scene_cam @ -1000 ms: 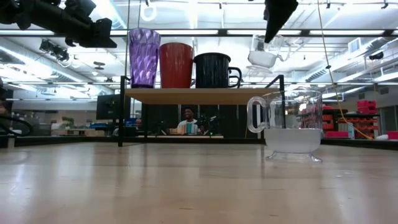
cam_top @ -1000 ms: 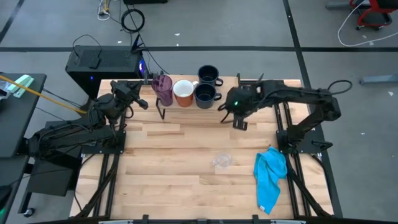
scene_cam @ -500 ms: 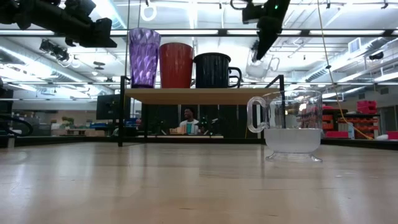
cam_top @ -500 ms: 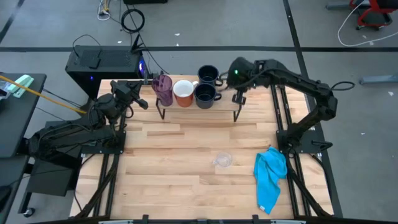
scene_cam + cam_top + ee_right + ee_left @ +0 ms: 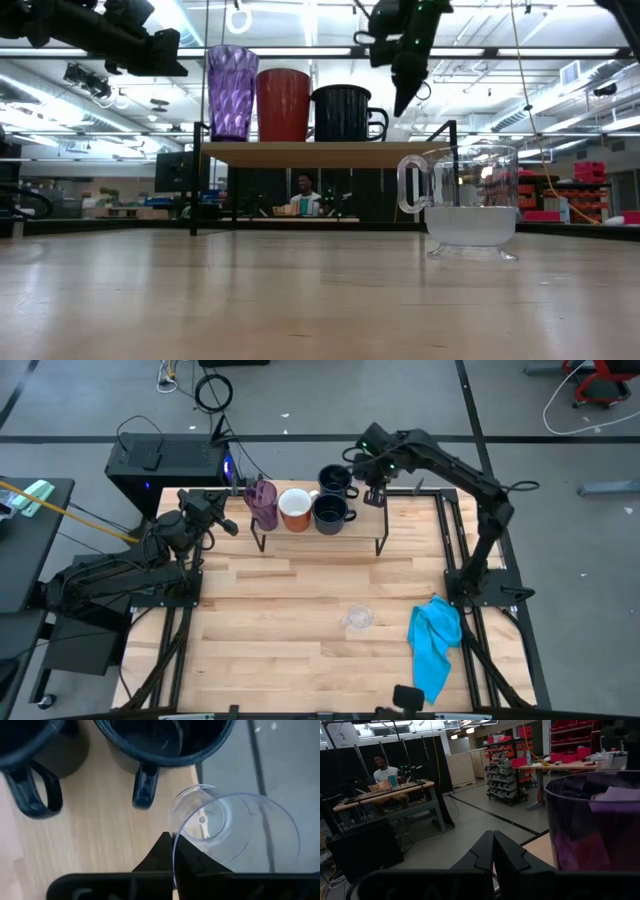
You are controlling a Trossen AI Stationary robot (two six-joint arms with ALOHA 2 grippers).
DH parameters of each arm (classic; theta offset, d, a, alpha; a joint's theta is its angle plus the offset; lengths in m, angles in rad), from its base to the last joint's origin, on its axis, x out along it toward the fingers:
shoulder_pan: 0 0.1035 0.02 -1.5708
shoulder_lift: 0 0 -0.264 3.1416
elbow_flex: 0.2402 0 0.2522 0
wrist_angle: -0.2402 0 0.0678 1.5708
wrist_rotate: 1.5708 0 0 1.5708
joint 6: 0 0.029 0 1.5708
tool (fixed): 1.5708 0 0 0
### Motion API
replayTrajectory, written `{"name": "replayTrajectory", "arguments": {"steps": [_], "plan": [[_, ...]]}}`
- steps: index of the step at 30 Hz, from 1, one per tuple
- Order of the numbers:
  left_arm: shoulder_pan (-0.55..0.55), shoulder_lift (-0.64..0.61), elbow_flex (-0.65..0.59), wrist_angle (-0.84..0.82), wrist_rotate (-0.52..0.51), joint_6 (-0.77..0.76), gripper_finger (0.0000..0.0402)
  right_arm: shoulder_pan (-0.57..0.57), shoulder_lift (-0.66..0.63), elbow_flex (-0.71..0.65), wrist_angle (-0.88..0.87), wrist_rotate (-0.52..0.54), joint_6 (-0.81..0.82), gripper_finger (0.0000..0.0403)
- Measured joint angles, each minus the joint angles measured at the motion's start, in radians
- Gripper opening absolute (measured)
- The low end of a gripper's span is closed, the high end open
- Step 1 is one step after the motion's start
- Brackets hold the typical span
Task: Stack small to large cups/mugs on shelf
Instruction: Put the transparent mug on the shelf
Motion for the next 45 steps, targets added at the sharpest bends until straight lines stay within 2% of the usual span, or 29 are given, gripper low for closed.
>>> {"name": "replayTrajectory", "arguments": {"steps": [6,15,25,31,45], "plan": [[0.0,0.0,0.0,0.007,0.0,0.025,0.002,-0.017,0.054,0.067,-0.072,-0.09,-0.044,0.0],[0.001,0.0,0.0,0.078,0.0,0.064,0.0015,-0.033,0.063,0.082,-0.105,-0.146,-0.048,0.0],[0.001,0.0,0.0,0.087,0.0,0.104,0.0019,-0.037,0.061,0.082,-0.148,-0.149,0.01,0.0],[0.001,0.0,0.0,0.087,0.0,0.104,0.0012,-0.033,0.016,0.082,-0.162,-0.144,0.034,0.0],[0.0,0.001,0.0,0.08,0.0,0.09,0.0016,0.046,-0.003,0.082,-0.249,-0.173,0.037,0.0]]}}
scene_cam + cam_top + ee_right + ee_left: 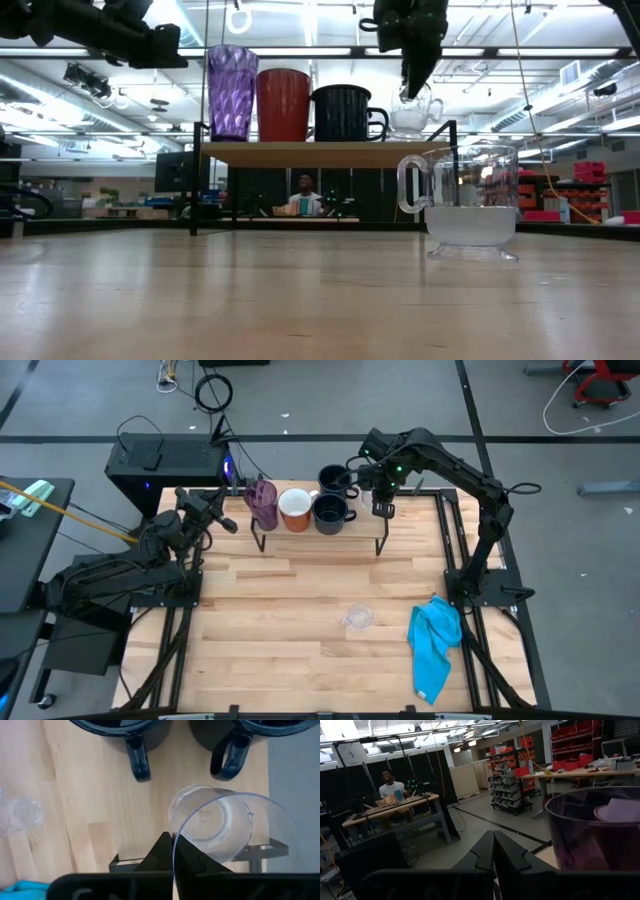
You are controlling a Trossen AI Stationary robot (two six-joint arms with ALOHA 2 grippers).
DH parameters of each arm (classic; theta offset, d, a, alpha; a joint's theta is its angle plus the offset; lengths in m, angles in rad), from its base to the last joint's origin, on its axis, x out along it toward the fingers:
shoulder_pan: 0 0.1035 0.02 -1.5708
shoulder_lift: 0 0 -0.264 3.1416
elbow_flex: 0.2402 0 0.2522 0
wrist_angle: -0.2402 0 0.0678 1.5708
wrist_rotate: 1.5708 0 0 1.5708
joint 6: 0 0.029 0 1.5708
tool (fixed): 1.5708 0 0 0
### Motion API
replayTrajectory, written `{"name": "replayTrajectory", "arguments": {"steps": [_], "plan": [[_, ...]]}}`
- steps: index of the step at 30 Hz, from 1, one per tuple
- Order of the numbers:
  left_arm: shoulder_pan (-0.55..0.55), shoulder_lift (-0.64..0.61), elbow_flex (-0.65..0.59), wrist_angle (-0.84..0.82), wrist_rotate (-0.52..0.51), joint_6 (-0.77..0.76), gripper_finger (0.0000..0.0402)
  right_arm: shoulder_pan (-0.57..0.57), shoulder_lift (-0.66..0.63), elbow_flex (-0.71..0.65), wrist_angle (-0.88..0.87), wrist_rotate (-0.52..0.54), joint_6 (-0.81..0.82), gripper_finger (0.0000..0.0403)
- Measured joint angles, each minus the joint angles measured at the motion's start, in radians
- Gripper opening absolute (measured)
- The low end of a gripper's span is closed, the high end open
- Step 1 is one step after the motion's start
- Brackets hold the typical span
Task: Stack small to large cups/mugs on shelf
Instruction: Put the transparent mug on the shelf
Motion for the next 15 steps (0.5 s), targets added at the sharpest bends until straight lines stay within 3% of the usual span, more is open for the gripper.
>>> {"name": "replayTrajectory", "arguments": {"steps": [15], "plan": [[0.0,0.0,0.0,0.001,0.0,-0.005,0.0022,0.029,0.0,0.0,0.052,-0.023,-0.003,0.0]]}}
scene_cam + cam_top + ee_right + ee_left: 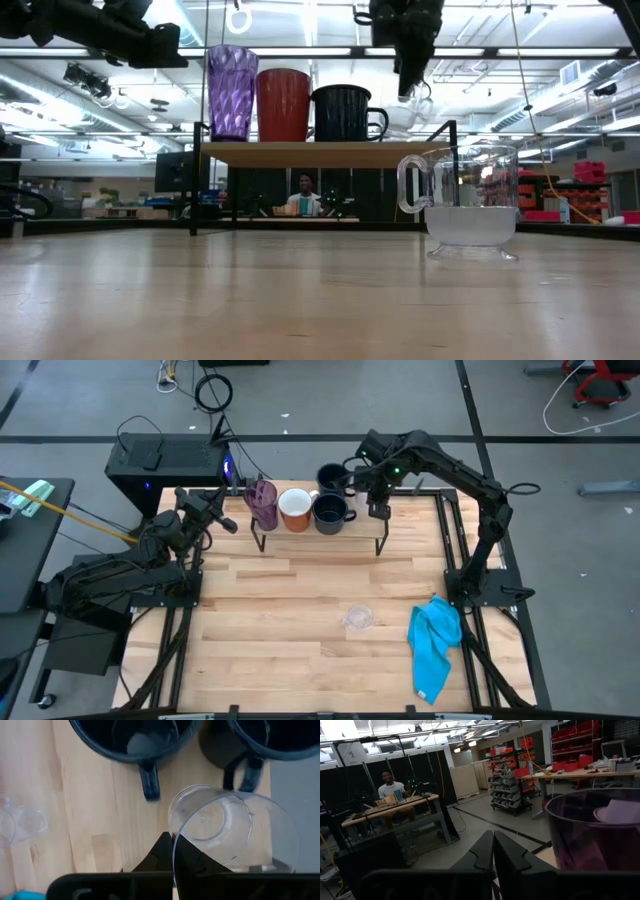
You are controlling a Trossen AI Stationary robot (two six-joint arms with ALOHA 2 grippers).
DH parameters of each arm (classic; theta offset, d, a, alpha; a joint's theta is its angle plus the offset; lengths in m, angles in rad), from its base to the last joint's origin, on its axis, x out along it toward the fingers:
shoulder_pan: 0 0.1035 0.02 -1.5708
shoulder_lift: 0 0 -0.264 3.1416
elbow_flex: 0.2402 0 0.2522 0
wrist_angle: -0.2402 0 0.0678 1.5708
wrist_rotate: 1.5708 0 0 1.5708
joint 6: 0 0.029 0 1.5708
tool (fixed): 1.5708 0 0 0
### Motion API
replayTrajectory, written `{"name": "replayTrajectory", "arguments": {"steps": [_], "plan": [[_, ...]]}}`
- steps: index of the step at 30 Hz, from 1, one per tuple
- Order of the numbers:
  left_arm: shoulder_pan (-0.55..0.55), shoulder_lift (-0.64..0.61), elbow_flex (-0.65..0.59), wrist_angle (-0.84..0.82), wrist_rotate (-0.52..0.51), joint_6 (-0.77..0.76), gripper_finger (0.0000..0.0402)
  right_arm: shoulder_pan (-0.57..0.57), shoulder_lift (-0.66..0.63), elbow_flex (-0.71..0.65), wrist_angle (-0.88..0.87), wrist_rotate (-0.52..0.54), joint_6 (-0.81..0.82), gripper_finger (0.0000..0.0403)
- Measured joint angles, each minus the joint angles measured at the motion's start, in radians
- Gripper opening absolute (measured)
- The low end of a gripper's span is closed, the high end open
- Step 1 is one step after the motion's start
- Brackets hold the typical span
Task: Stack small to large cups/mugs on shelf
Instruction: Put the transparent mug on the shelf
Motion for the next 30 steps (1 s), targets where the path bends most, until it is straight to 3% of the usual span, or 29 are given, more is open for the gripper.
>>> {"name": "replayTrajectory", "arguments": {"steps": [20,30], "plan": [[0.0,0.0,0.0,0.0,0.0,0.0,0.0022,0.005,0.001,0.0,0.04,0.047,-0.011,0.0],[0.0,0.0,0.0,0.0,0.0,0.0,0.0014,0.014,0.022,0.0,0.038,-0.051,-0.01,0.0]]}}
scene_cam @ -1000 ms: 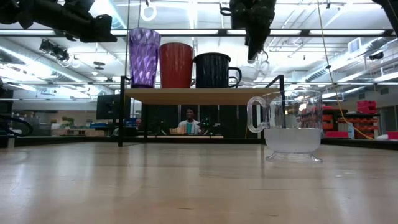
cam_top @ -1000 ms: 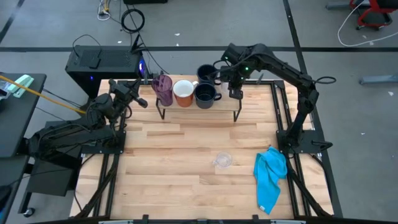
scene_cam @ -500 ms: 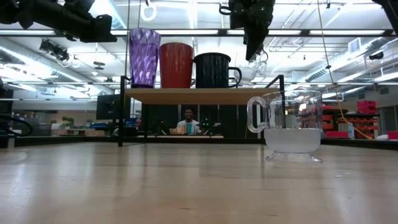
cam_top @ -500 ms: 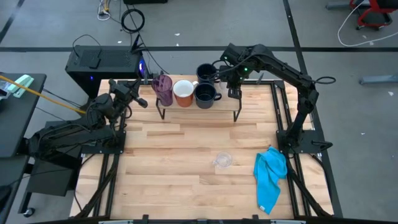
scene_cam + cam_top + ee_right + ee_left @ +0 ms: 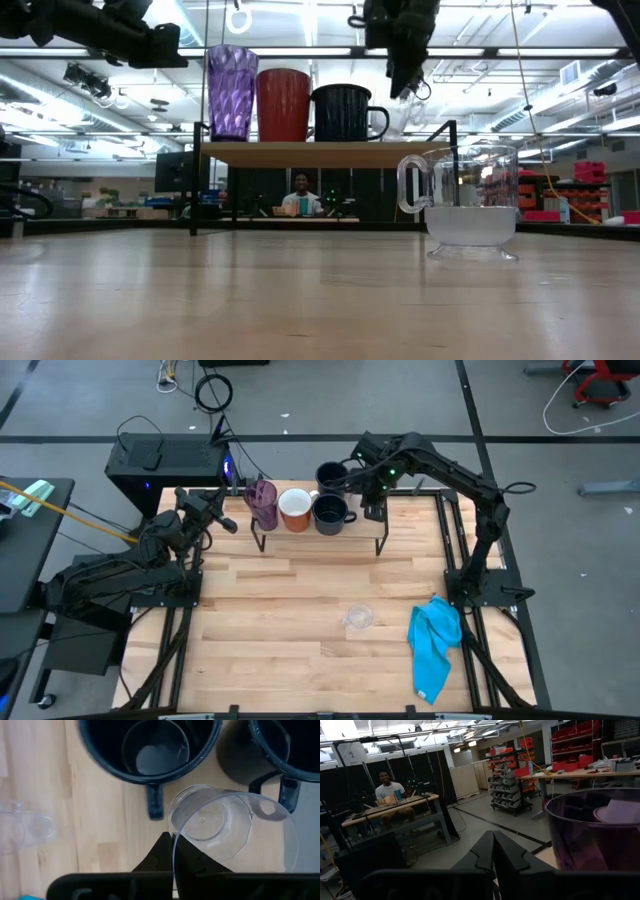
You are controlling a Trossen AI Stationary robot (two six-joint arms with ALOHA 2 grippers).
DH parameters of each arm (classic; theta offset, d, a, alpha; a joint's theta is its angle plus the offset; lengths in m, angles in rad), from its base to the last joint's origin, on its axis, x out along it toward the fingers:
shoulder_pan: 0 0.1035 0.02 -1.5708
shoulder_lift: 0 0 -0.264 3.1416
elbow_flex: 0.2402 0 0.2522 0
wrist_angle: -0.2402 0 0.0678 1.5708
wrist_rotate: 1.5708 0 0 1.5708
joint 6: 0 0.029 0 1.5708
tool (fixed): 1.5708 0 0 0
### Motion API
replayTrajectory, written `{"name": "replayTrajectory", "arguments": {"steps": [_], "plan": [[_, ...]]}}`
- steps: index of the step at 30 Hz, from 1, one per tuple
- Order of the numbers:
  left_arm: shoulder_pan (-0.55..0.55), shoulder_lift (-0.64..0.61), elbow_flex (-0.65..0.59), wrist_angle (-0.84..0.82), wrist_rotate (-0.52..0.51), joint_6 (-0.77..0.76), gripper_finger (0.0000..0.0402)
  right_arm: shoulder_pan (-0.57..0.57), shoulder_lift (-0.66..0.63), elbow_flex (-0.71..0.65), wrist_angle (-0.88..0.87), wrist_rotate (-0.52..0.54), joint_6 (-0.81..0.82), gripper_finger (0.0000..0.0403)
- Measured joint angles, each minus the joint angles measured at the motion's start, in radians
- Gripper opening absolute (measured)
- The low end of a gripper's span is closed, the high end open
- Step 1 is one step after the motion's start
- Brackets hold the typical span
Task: Stack small to large cups/mugs on shelf
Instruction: Put the transparent mug on the shelf
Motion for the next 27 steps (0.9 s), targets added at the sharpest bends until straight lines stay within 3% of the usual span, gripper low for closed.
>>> {"name": "replayTrajectory", "arguments": {"steps": [27], "plan": [[0.0,0.0,0.0,0.0,0.0,-0.005,0.0019,-0.046,0.076,0.0,0.0,0.098,-0.034,0.0002]]}}
